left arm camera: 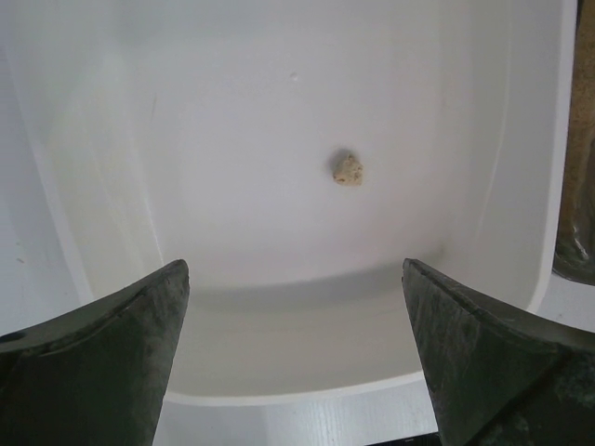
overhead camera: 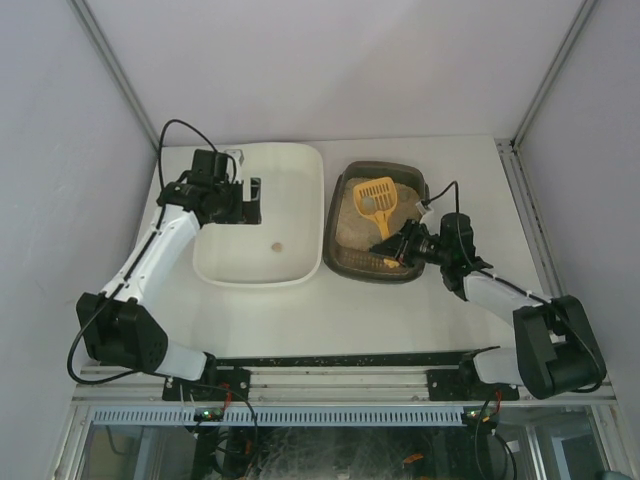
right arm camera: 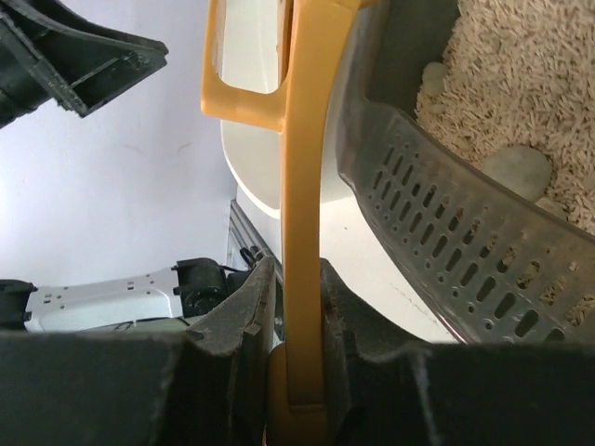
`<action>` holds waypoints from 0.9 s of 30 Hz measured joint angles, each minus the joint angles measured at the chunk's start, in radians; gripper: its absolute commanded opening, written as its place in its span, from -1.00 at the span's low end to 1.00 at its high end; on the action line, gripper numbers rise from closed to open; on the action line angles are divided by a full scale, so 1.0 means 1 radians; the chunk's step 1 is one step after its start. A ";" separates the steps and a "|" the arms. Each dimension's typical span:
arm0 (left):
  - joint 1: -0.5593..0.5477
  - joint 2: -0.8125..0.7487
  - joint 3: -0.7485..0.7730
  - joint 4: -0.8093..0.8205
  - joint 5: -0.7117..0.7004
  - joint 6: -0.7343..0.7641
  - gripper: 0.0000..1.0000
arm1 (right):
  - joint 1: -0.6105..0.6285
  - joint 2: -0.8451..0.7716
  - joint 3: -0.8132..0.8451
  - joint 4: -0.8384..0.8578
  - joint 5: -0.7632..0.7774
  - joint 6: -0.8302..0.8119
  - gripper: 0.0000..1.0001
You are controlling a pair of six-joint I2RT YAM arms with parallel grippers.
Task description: Clean the litter box
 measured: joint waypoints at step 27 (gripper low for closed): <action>0.431 0.203 0.266 -0.335 0.416 0.117 1.00 | 0.514 0.331 0.795 -0.701 0.370 -0.267 -1.00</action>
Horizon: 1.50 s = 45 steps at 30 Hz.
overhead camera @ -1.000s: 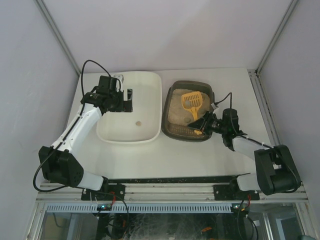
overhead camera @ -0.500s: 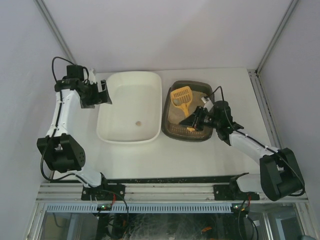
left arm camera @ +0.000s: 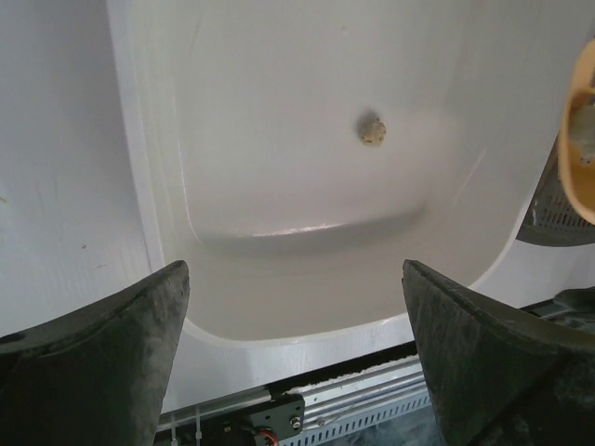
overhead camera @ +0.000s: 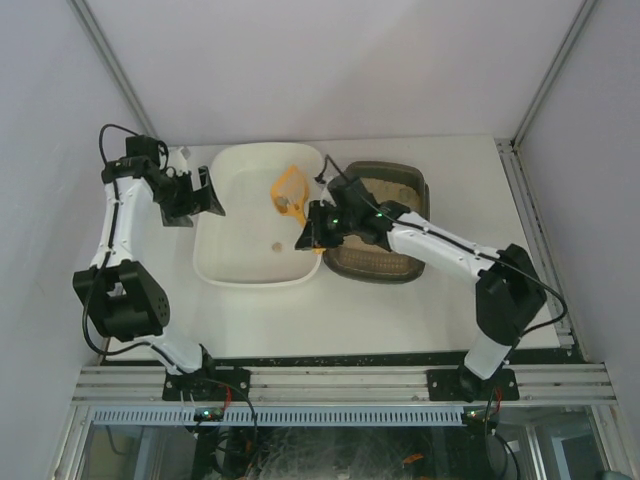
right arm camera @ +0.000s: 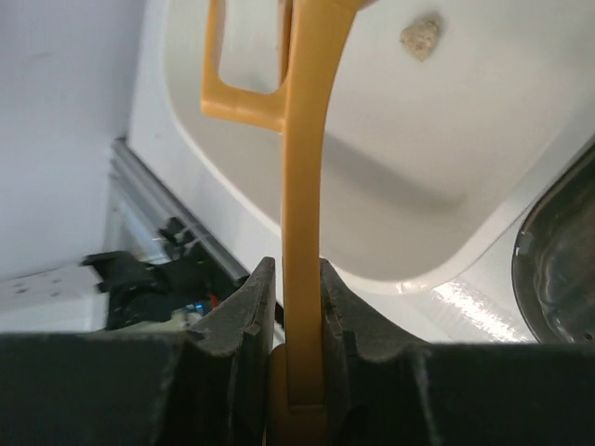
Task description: Clean the litter box
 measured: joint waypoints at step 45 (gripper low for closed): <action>0.085 -0.177 0.056 0.000 0.015 -0.081 0.99 | 0.357 0.444 0.666 -0.847 1.026 -0.435 -1.00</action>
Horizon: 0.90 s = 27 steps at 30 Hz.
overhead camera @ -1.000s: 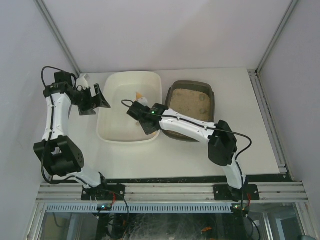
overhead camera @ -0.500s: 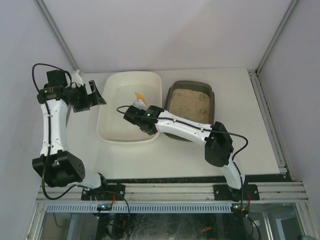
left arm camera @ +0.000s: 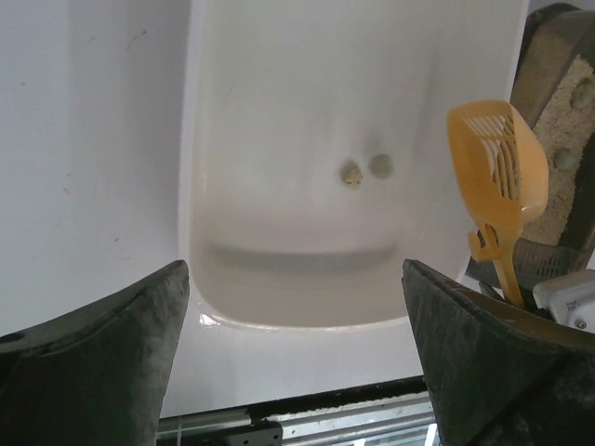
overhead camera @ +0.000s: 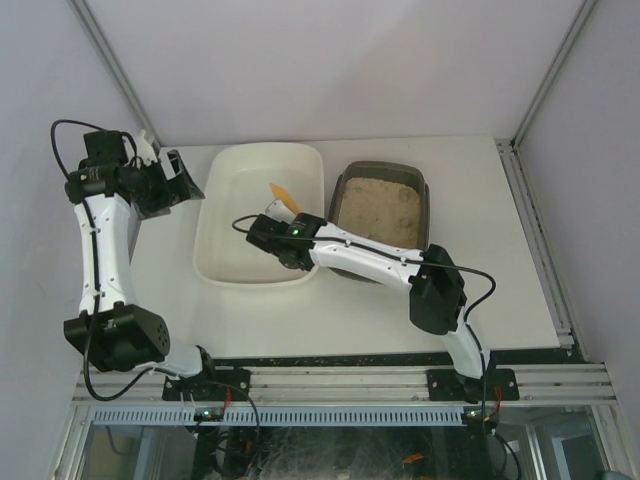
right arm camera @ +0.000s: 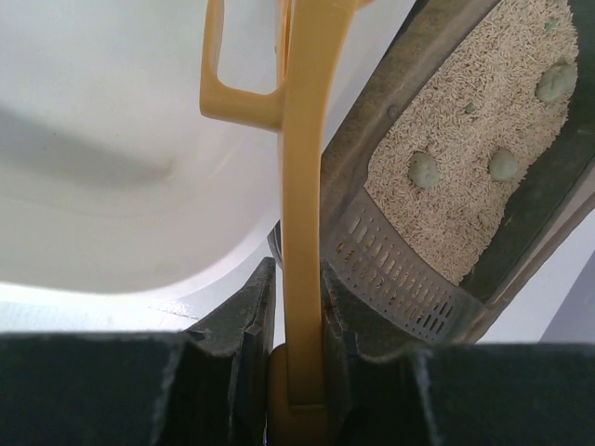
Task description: Clean the litter box
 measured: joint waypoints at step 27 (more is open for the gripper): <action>-0.504 0.402 0.242 0.431 -0.123 -0.480 0.99 | -0.538 -0.661 -0.619 0.253 -0.523 0.186 -1.00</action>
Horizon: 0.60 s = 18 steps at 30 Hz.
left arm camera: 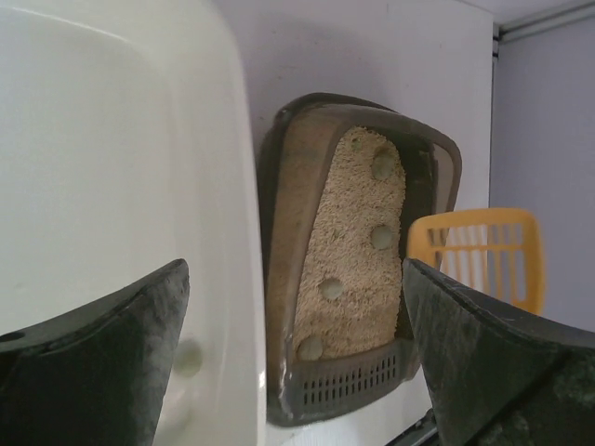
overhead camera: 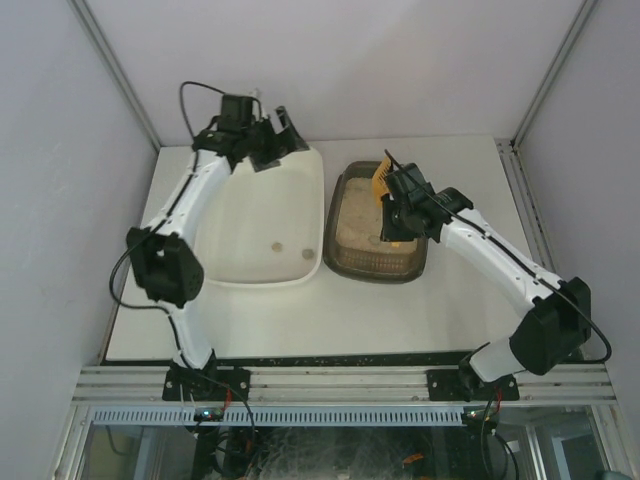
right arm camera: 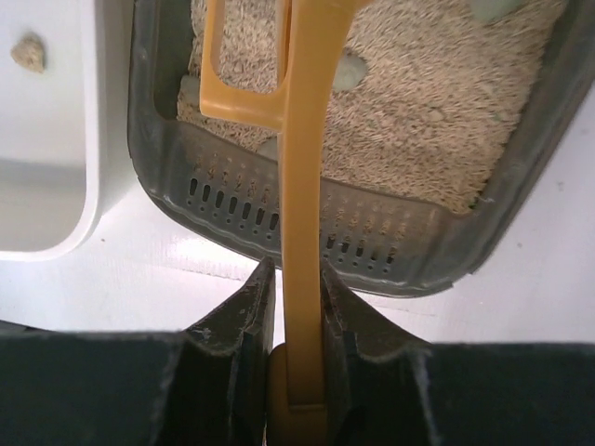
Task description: Clean the litter box
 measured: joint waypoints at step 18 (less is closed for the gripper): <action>-0.122 0.425 0.140 0.259 0.126 -0.182 0.99 | -0.123 0.331 0.002 0.140 -0.112 -0.005 -1.00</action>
